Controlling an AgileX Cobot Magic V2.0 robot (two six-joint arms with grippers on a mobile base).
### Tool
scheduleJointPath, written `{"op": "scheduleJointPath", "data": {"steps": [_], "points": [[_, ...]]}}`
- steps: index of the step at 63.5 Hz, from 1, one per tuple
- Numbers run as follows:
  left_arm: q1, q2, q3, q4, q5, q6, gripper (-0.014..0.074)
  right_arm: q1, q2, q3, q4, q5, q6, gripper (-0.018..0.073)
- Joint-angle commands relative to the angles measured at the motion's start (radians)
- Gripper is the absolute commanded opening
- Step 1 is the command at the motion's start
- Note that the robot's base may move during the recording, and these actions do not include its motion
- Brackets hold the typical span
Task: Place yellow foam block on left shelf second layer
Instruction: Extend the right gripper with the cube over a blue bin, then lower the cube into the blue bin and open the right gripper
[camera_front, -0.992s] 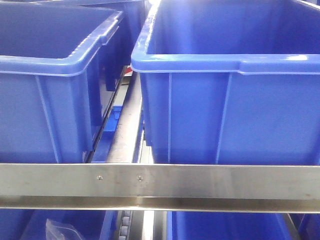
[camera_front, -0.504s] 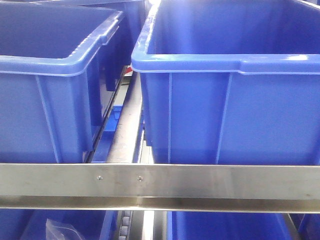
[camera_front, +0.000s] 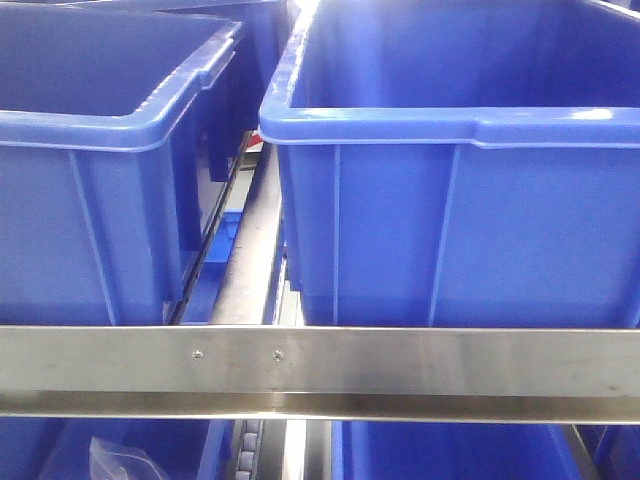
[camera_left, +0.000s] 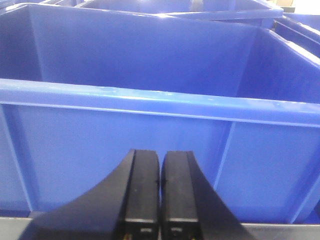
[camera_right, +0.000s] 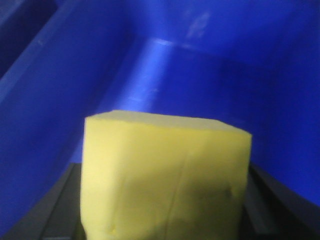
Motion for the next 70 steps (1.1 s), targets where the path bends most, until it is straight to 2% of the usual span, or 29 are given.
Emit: {"op": "scheduleJointPath", "data": {"steps": [1,15,25,53,58,70], "points": [[0.000,-0.013,0.028,-0.007,-0.089,-0.004,0.0136,0.007,0.112,-0.104,-0.004,-0.049,0.000,0.0265],[0.000,-0.013,0.028,-0.007,-0.089,-0.004,0.0136,0.008,0.382,-0.242,-0.014,0.039,0.000,0.0265],[0.000,-0.013,0.028,-0.007,-0.089,-0.004,0.0136,0.008,0.506,-0.276,-0.035,0.035,0.000,0.0265],[0.000,-0.013,0.028,-0.007,-0.089,-0.004,0.0136,0.008,0.575,-0.275,-0.052,0.006,0.000,0.0279],[0.000,-0.013,0.028,-0.007,-0.089,-0.004,0.0136,0.008,0.575,-0.275,-0.052,0.007,0.000,0.0337],[0.000,-0.013,0.028,-0.007,-0.089,-0.004,0.0136,0.008,0.575,-0.275,-0.052,0.009,0.000,0.0613]]}}
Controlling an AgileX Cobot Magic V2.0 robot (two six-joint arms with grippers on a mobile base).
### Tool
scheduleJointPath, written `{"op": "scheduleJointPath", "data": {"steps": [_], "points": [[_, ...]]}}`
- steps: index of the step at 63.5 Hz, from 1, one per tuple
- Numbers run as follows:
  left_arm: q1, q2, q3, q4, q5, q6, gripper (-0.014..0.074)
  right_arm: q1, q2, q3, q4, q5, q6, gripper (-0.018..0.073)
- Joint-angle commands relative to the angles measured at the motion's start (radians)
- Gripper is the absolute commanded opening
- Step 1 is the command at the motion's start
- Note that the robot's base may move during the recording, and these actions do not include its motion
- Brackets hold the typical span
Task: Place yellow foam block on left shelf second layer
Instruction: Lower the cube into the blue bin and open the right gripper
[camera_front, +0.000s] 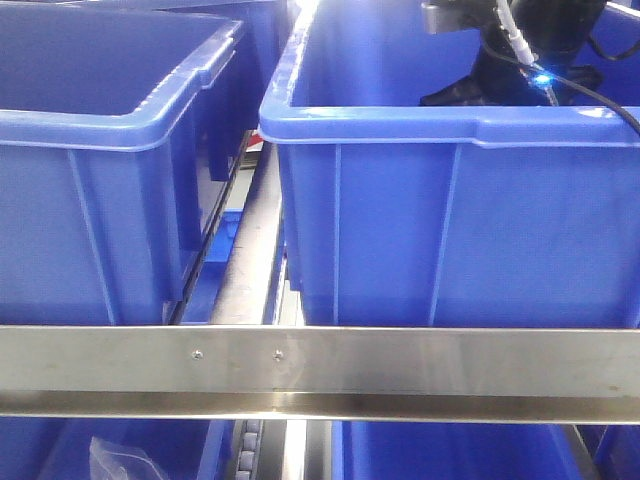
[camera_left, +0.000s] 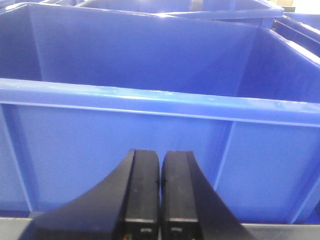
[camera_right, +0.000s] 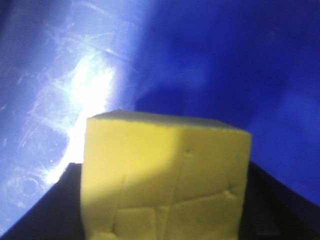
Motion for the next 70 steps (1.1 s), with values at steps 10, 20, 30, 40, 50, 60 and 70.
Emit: {"op": "scheduleJointPath", "data": {"steps": [10,20,30,40,50,60,70], "points": [[0.000,-0.013,0.028,-0.007,-0.089,-0.004,0.0136,0.001,-0.054,-0.037,-0.014,-0.043,-0.003,0.0625],[0.000,-0.013,0.028,-0.007,-0.089,-0.004,0.0136,0.001,-0.069,-0.037,-0.023,-0.028,-0.003,0.0625],[0.000,-0.013,0.028,-0.007,-0.089,-0.004,0.0136,0.001,-0.136,-0.020,-0.037,-0.040,-0.003,0.0622],[0.000,-0.013,0.028,-0.007,-0.089,-0.004,0.0136,0.002,-0.276,0.120,-0.037,-0.149,-0.003,0.0528],[0.000,-0.013,0.028,-0.007,-0.089,-0.004,0.0136,0.010,-0.463,0.325,-0.037,-0.311,-0.003,0.0272],[0.000,-0.013,0.028,-0.007,-0.089,-0.004,0.0136,0.011,-0.646,0.492,-0.036,-0.436,-0.003,0.0089],[0.000,-0.013,0.028,-0.007,-0.089,-0.004,0.0136,0.011,-0.794,0.598,-0.035,-0.481,-0.003,0.0059]]}}
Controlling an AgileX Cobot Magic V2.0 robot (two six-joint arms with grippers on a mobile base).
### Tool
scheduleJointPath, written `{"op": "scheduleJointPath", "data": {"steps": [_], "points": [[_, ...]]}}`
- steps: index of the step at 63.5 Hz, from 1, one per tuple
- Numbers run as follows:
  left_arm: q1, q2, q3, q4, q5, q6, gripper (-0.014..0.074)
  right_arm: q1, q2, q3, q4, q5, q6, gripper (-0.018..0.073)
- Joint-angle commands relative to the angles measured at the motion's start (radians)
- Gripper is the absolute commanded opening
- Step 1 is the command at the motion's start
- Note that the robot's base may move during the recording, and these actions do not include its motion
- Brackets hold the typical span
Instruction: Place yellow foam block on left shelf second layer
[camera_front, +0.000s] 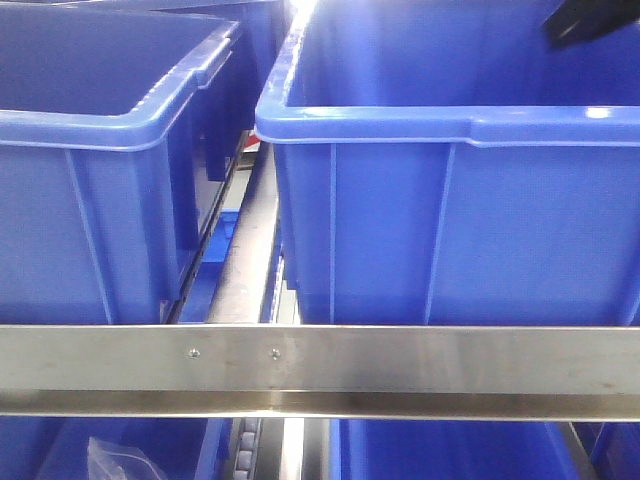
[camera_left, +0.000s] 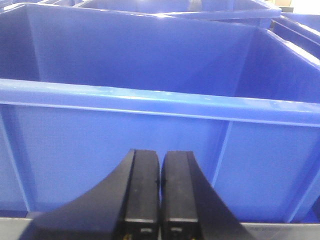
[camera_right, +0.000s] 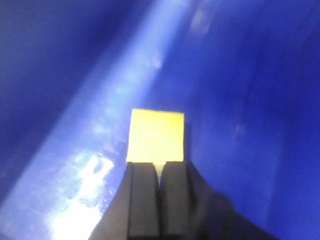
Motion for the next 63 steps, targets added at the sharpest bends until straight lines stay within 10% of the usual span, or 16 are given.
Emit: {"op": "scheduleJointPath", "data": {"steps": [1,47,63], "points": [[0.000,-0.013,0.028,-0.007,-0.089,-0.004,0.0136,0.001,-0.104,0.022,-0.008,-0.106,-0.003,0.0059],[0.000,-0.013,0.028,-0.007,-0.089,-0.004,0.0136,-0.003,-0.464,0.279,-0.009,-0.173,-0.003,0.0059],[0.000,-0.013,0.028,-0.007,-0.089,-0.004,0.0136,-0.160,-0.774,0.490,0.001,-0.174,-0.003,0.0059]]}}
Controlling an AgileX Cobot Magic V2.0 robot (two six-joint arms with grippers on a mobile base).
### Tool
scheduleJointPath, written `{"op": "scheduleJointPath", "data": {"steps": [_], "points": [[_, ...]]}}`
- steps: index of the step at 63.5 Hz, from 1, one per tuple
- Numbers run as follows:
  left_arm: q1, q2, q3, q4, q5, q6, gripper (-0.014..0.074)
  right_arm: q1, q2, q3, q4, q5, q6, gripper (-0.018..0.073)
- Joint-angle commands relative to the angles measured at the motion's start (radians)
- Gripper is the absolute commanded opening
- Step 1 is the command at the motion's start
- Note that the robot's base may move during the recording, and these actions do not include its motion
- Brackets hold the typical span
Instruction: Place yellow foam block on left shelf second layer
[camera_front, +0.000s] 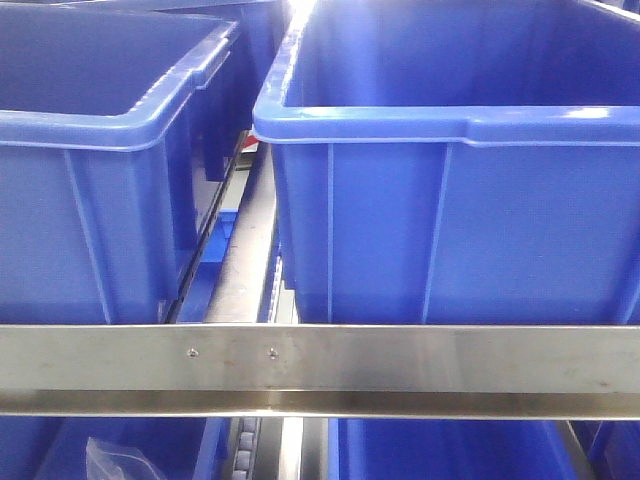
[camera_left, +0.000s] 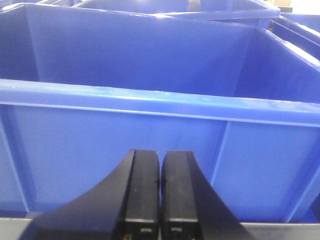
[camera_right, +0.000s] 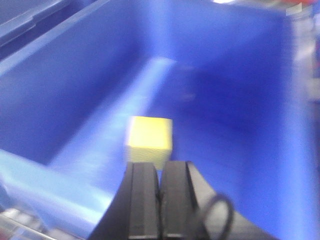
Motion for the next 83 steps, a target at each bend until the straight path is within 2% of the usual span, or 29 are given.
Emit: {"op": "scheduleJointPath", "data": {"steps": [1,13,22,27,42,83], "points": [[0.000,-0.013,0.028,-0.007,-0.089,-0.004,0.0136,-0.073,-0.100,0.039,0.002,-0.088,-0.003,0.0059],[0.000,-0.013,0.028,-0.007,-0.089,-0.004,0.0136,-0.203,-0.308,0.188,0.039,-0.088,-0.003,0.0059],[0.000,-0.013,0.028,-0.007,-0.089,-0.004,0.0136,-0.247,-0.439,0.273,0.039,-0.088,-0.003,0.0059],[0.000,-0.013,0.028,-0.007,-0.089,-0.004,0.0136,-0.251,-0.495,0.305,0.039,-0.090,-0.003,0.0059],[0.000,-0.013,0.028,-0.007,-0.089,-0.004,0.0136,-0.251,-0.489,0.363,0.039,-0.092,-0.003,0.0059],[0.000,-0.013,0.028,-0.007,-0.089,-0.004,0.0136,-0.251,-0.489,0.363,0.039,-0.082,-0.003,0.0059]]}}
